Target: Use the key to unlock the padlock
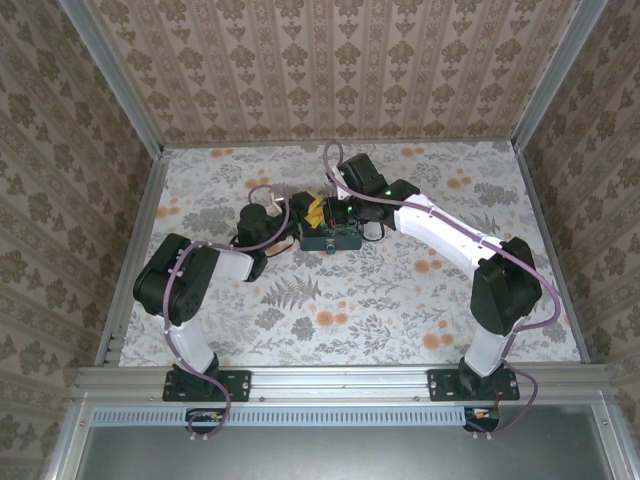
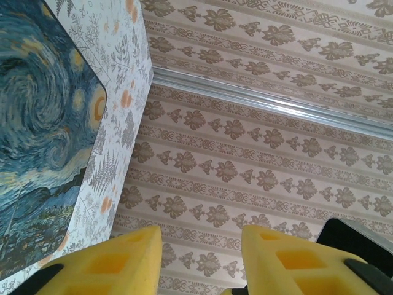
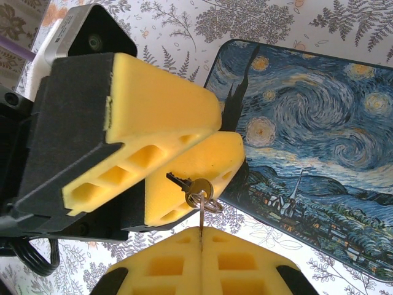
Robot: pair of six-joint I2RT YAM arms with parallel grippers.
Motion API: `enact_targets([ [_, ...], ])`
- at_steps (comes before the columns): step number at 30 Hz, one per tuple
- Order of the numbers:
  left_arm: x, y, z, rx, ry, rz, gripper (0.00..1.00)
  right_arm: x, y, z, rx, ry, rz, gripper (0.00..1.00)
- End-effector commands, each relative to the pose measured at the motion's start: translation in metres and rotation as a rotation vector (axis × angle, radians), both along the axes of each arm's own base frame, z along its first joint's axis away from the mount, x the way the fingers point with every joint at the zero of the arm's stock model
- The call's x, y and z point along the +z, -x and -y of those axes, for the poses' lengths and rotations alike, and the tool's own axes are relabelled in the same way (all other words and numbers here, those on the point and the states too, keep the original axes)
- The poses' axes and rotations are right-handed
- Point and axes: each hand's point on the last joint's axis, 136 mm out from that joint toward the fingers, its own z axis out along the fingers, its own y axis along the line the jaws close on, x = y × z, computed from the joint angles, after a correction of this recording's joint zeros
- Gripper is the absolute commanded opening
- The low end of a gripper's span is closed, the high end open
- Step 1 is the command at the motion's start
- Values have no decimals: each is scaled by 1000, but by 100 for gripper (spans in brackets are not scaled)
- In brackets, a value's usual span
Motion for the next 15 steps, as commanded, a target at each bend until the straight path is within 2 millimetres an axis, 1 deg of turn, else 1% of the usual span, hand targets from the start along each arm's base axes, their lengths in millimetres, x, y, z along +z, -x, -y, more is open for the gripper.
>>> enact_targets([
  [1,-5,1,0,4,-23,21,34,15,-1,4,-20,-29,31,0],
  [5,-6,1,0,3,-27,21,22,15,0,3,-20,-31,29,0],
  [7,-6,1,0,3,-28,21,19,15,0,3,-20,-31,29,0],
  [12,-7,1,0,6,-38,18,16,15,0,3,-18,-33,28,0],
  [15,-8,1,-1,9,-43,17,8,15,0,3,-19,-35,28,0],
])
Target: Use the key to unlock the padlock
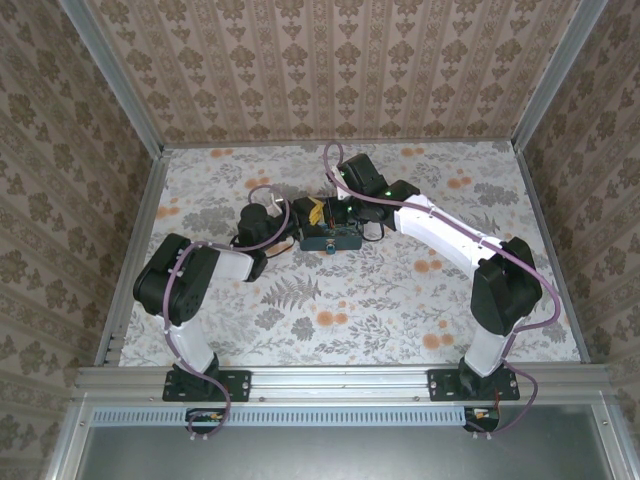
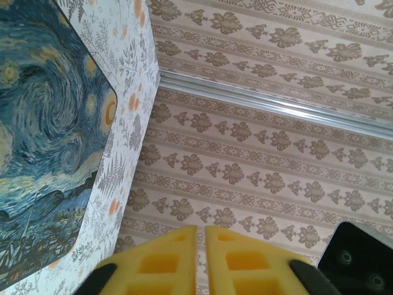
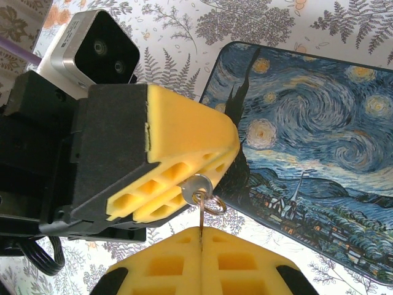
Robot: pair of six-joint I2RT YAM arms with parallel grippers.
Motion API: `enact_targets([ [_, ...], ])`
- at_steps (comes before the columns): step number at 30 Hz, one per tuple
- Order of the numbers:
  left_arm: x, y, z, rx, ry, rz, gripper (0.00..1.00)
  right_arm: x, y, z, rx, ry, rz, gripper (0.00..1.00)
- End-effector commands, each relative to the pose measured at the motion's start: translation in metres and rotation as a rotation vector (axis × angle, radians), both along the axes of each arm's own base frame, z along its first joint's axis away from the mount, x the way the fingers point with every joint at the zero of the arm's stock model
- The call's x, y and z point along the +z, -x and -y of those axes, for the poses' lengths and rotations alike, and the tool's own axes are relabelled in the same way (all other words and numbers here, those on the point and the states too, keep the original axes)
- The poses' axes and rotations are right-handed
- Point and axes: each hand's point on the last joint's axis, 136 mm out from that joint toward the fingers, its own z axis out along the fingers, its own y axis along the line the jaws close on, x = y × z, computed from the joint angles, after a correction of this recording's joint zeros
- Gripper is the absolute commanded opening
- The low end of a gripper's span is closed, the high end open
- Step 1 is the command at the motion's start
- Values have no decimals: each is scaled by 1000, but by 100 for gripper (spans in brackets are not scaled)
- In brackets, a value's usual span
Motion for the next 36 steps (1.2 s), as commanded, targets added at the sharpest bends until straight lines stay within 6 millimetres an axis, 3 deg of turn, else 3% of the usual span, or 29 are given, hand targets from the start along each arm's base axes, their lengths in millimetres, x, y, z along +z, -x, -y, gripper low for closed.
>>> enact_targets([
  [1,-4,1,-1,7,-21,14,5,15,1,4,-19,-31,24,0],
  [3,-4,1,-1,6,-24,16,0,15,1,4,-20,-31,25,0],
  [6,-5,1,-1,5,-31,22,0,17,3,6,-25,-33,30,2],
  [11,6,-2,0,-26,-59,101,0,20,0,29,-94,-56,48,60],
  [14,15,-3,2,-63,-82,165,0,17,-2,43,-128,-70,45,78],
  [16,20,-3,6,-90,-102,210,0,17,-4,51,-148,-88,54,99],
  [20,29,-1,14,-156,-150,302,0,26,-15,64,-202,-202,78,99],
  [28,55,-13,6,-189,-258,497,0,48,-39,75,-245,-614,80,99],
  [31,61,-14,7,-204,-308,551,0,52,-44,70,-211,-705,84,92],
  [36,70,-14,8,-217,-335,606,0,64,-52,57,-155,-886,103,72],
])
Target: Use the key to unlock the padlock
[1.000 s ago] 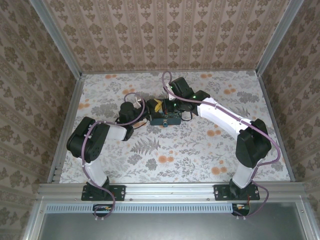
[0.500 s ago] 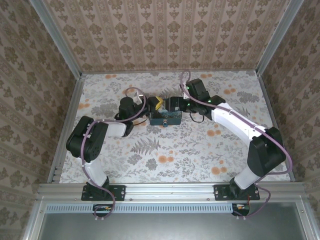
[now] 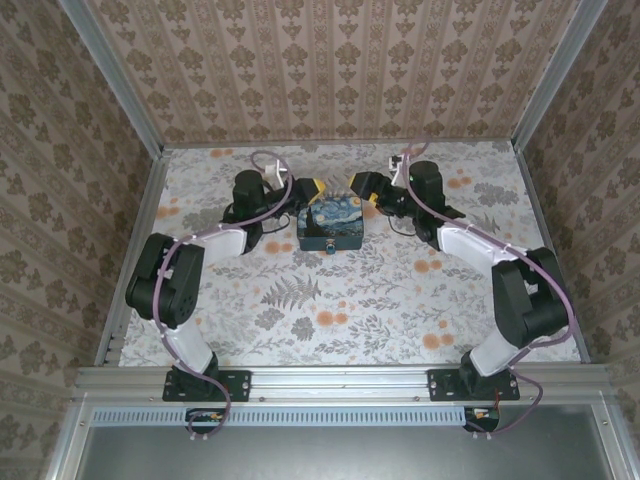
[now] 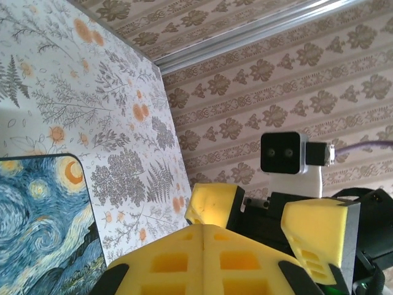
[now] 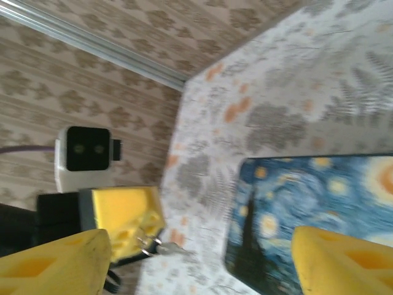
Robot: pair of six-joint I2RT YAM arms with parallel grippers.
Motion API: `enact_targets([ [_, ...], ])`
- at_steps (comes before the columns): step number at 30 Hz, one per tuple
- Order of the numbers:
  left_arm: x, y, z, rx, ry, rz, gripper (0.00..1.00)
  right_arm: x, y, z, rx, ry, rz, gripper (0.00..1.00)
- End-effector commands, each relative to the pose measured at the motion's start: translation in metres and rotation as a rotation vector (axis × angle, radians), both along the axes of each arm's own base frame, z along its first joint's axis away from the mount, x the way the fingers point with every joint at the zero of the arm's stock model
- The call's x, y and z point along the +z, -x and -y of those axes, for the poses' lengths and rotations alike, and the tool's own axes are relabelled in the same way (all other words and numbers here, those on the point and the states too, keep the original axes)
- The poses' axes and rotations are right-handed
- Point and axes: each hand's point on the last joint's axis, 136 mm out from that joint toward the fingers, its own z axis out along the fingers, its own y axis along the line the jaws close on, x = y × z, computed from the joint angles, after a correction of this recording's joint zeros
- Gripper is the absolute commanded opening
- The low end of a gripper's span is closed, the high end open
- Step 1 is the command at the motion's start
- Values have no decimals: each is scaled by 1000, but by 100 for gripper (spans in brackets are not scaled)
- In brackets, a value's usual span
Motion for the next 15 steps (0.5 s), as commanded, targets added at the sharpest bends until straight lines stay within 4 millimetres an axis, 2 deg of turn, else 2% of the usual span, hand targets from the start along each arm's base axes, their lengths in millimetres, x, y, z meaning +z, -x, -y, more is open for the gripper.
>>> enact_targets([
  [1,24,5,2,-37,-24,114,0,29,-1,-16,74,-200,88,69],
  [8,26,1,2,9,0,96,0,29,-4,-35,83,-301,106,51],
  [15,26,-2,3,44,59,54,0,14,3,-59,110,-309,93,42],
])
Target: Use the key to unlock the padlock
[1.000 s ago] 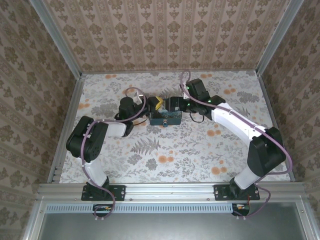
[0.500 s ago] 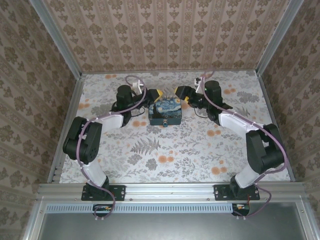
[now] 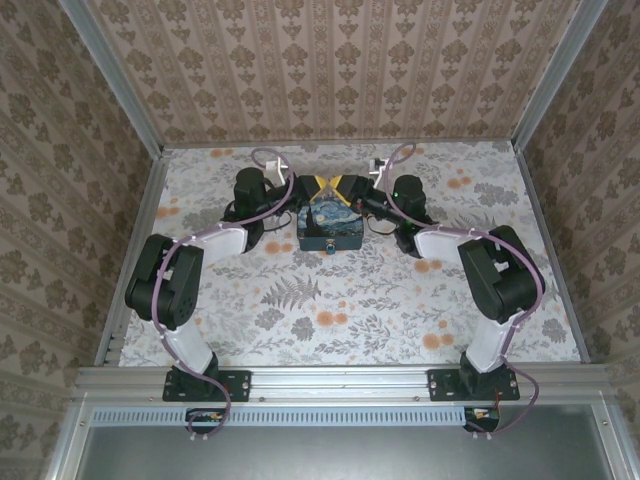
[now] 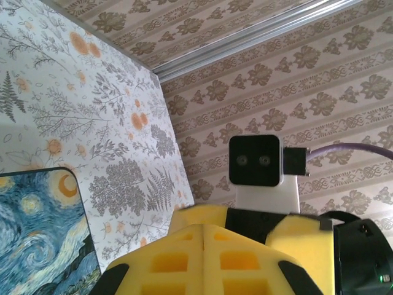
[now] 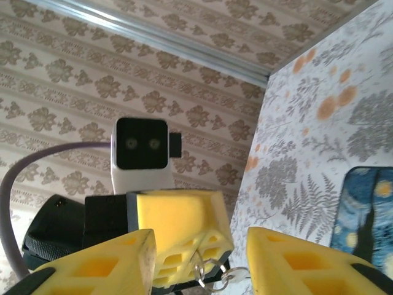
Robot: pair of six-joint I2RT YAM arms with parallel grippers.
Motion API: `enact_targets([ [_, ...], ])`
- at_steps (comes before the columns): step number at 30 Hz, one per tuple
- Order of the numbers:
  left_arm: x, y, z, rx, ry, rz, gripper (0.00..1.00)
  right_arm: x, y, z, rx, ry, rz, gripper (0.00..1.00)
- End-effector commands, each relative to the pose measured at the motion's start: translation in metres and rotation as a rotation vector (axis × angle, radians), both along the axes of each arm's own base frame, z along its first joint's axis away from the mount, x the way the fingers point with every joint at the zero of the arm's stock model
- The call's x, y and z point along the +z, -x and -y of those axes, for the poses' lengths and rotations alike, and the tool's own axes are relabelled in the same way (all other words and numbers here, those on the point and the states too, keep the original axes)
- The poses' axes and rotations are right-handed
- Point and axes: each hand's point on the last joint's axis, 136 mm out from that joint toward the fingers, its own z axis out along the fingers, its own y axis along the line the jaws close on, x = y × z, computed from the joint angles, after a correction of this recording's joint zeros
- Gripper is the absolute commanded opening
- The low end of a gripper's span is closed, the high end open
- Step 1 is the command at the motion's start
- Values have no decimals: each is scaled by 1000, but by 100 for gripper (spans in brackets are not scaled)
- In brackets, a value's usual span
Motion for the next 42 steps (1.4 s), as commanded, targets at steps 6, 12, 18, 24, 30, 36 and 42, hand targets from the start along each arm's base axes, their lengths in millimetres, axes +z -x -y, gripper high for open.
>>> enact_targets([
  [6,19,-1,-1,30,73,15,0,0,3,-11,9,-59,34,37],
  [12,17,-1,0,34,72,7,0,-3,5,-18,27,-57,29,32],
  [18,14,-1,1,33,67,2,0,-3,6,-20,34,-60,32,30],
  [24,10,-2,2,35,60,-4,0,1,6,-25,53,-63,37,24],
  [30,7,-1,4,30,54,-12,0,4,6,-27,60,-65,45,9],
  [36,8,-1,4,30,48,-14,13,3,5,-24,53,-67,36,0],
  [42,14,-8,-19,79,47,-20,50,-9,6,-8,23,-55,10,0],
])
